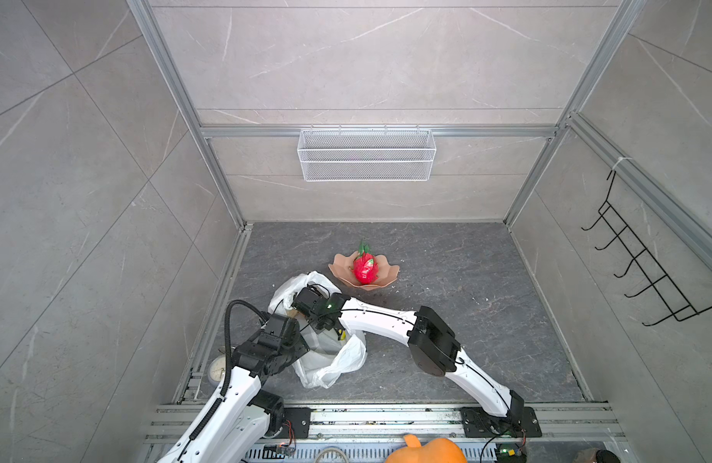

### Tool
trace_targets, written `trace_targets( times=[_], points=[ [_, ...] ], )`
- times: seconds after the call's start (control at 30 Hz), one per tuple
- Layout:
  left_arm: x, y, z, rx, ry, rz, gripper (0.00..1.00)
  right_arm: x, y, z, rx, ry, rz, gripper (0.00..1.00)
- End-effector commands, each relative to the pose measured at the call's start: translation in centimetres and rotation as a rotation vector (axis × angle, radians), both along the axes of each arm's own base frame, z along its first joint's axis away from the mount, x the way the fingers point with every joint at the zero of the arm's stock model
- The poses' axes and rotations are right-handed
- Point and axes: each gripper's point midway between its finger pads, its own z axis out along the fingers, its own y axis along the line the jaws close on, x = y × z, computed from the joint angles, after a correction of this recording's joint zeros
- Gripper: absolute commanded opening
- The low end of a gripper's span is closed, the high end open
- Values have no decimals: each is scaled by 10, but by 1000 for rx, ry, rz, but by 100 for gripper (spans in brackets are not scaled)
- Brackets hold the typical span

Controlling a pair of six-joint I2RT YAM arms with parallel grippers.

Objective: Take fruits out of the plastic bag
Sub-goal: Pick up the fruit from the plastic bag.

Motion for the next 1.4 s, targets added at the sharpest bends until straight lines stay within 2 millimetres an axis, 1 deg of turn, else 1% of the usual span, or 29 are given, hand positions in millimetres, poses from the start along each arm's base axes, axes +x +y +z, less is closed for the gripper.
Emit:
trace_targets(
  times=[0.0,0.13,0.23,0.33,0.53,0.63,0.7,0.77,0.9,0.93,1.0,1.1,1.17,1.23,1.3,1.37],
  points=[
    [1,1,1,-10,-9,20,63,-17,4,50,52,-53,46,50],
    [1,2,1,-5,-14,24,63,-41,6,79,102,-70,95,49],
    [1,3,2,-4,-15,31,63,-59,2,93,158,-50,116,48],
    [1,4,3,-8,-23,39,63,-76,-8,101,213,-11,133,48],
    [2,5,9,-14,-48,49,63,-104,-31,127,315,31,170,47],
    [3,5,11,-11,-53,45,63,-111,-46,143,349,25,169,46],
    [3,5,12,-7,-51,43,63,-113,-55,160,373,7,171,46],
    [3,5,11,-5,-47,42,63,-112,-65,184,391,-30,168,46],
    [3,4,11,-8,-48,41,63,-97,-84,222,420,-67,140,45],
    [3,5,11,-6,-47,42,63,-92,-88,227,428,-74,131,45],
    [3,5,10,-7,-45,41,63,-77,-98,238,434,-98,103,45],
    [3,4,11,-9,-47,39,63,-44,-114,247,421,-134,48,45],
    [3,4,11,-8,-46,38,63,-17,-122,245,401,-147,2,44],
    [3,4,11,-9,-47,37,63,9,-127,237,387,-137,-31,43],
    [4,3,11,-11,-50,36,63,35,-128,221,374,-109,-61,42],
    [3,3,11,-11,-48,35,63,56,-126,209,363,-87,-78,41]
  ],
)
